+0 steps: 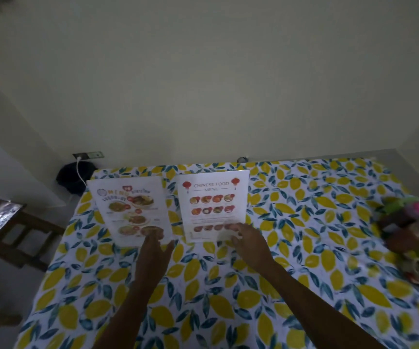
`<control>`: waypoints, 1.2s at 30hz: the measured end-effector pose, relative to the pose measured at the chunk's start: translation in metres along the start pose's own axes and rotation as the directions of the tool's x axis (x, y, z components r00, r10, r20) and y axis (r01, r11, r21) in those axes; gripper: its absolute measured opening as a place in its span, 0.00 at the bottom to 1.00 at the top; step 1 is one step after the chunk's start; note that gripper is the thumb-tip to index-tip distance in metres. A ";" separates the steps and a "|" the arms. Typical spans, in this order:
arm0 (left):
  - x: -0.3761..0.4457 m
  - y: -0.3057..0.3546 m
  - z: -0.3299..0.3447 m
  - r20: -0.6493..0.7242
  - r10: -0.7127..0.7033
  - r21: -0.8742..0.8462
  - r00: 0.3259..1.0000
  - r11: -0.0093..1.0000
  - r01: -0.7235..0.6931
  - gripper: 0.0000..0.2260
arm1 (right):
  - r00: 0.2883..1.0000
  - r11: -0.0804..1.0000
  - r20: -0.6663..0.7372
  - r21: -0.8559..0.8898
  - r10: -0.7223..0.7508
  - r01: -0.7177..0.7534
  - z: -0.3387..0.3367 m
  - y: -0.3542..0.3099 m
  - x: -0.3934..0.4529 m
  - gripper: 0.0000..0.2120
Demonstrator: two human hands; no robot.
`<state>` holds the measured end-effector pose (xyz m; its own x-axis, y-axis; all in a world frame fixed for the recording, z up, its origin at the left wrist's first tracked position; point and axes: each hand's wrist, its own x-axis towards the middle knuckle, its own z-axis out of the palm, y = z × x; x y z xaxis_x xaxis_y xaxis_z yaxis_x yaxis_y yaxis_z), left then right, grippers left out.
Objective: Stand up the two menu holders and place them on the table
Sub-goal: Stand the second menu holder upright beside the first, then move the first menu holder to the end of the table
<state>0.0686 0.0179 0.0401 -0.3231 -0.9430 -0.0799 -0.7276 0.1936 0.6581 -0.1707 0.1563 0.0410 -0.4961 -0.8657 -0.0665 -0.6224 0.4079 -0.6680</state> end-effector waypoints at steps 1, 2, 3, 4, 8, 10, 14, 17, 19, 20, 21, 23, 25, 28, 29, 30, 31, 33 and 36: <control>0.000 0.008 0.005 0.004 0.013 0.005 1.000 1.000 -0.013 0.21 | 1.000 1.000 -0.009 -0.021 0.008 -0.009 -0.008 0.008 -0.001 0.15; 0.002 0.015 0.009 0.008 0.018 0.014 1.000 1.000 -0.019 0.21 | 1.000 0.999 -0.015 -0.038 0.019 -0.020 -0.015 0.014 -0.001 0.15; 0.004 0.020 0.013 0.010 0.026 0.028 1.000 0.999 -0.026 0.22 | 1.000 0.999 -0.023 -0.047 0.022 -0.023 -0.022 0.020 -0.001 0.15; 0.008 0.023 0.017 0.013 0.041 0.045 0.999 0.998 -0.041 0.22 | 0.999 0.997 -0.021 -0.061 0.036 -0.037 -0.029 0.024 0.000 0.15; 0.025 0.033 0.025 0.057 0.066 0.090 0.996 0.993 -0.071 0.22 | 0.995 0.994 -0.056 -0.069 0.081 -0.085 -0.045 0.039 0.008 0.14; 0.034 0.034 0.026 0.057 0.070 0.098 0.996 0.992 -0.075 0.20 | 0.992 0.993 -0.066 -0.049 0.105 -0.109 -0.048 0.043 0.014 0.15; 0.050 0.027 0.029 0.115 0.049 0.030 0.992 0.998 -0.053 0.15 | 0.988 0.989 -0.067 -0.040 0.142 -0.145 -0.042 0.040 0.030 0.16; 0.059 0.026 0.032 0.146 0.087 -0.002 0.985 0.996 -0.088 0.12 | 0.983 0.984 -0.067 -0.038 0.172 -0.175 -0.032 0.035 0.045 0.16; 0.065 0.027 0.035 0.161 0.105 -0.024 0.981 0.994 -0.103 0.08 | 0.987 0.987 -0.054 -0.043 0.155 -0.157 -0.023 0.033 0.054 0.14; 0.067 0.027 0.036 0.162 0.105 -0.030 0.981 0.994 -0.101 0.06 | 0.987 0.987 -0.056 -0.056 0.148 -0.151 -0.019 0.032 0.057 0.12; 0.070 0.026 0.036 0.156 0.101 -0.024 0.983 0.995 -0.098 0.06 | 0.987 0.986 -0.066 -0.073 0.146 -0.151 -0.016 0.032 0.060 0.09; 0.073 0.024 0.037 0.141 0.109 0.007 0.984 0.994 -0.112 0.09 | 0.983 0.984 -0.111 -0.094 0.144 -0.154 -0.013 0.031 0.062 0.07; 0.073 0.027 0.035 0.128 0.129 0.054 0.983 0.989 -0.137 0.13 | 0.981 0.983 -0.146 -0.109 0.130 -0.146 -0.015 0.030 0.062 0.10; 0.074 0.032 0.030 0.114 0.178 0.073 0.977 0.980 -0.187 0.14 | 0.983 0.984 -0.144 -0.119 0.118 -0.135 -0.022 0.031 0.062 0.13; 0.074 0.034 0.030 0.110 0.182 0.079 0.977 0.978 -0.191 0.13 | 0.983 0.985 -0.144 -0.111 0.117 -0.134 -0.025 0.033 0.063 0.13; 0.076 0.036 0.031 0.108 0.188 0.088 0.976 0.976 -0.198 0.12 | 0.982 0.987 -0.149 -0.097 0.114 -0.129 -0.029 0.035 0.064 0.13; 0.076 0.039 0.032 0.106 0.198 0.101 0.974 0.973 -0.209 0.12 | 0.981 0.989 -0.160 -0.083 0.108 -0.122 -0.033 0.037 0.064 0.13; 0.079 0.052 0.034 0.095 0.233 0.121 0.968 0.962 -0.244 0.10 | 0.978 0.993 -0.192 -0.070 0.080 -0.094 -0.046 0.041 0.066 0.14; 0.086 0.082 0.043 0.083 0.287 0.088 0.954 0.952 -0.294 0.10 | 0.974 0.996 -0.223 -0.069 0.031 -0.047 -0.076 0.053 0.070 0.13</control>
<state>-0.0450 -0.0359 0.0554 -0.5673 -0.8220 0.0503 -0.6512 0.4851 0.5836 -0.2847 0.1391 0.0576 -0.6376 -0.7662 0.0800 -0.6387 0.4676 -0.6111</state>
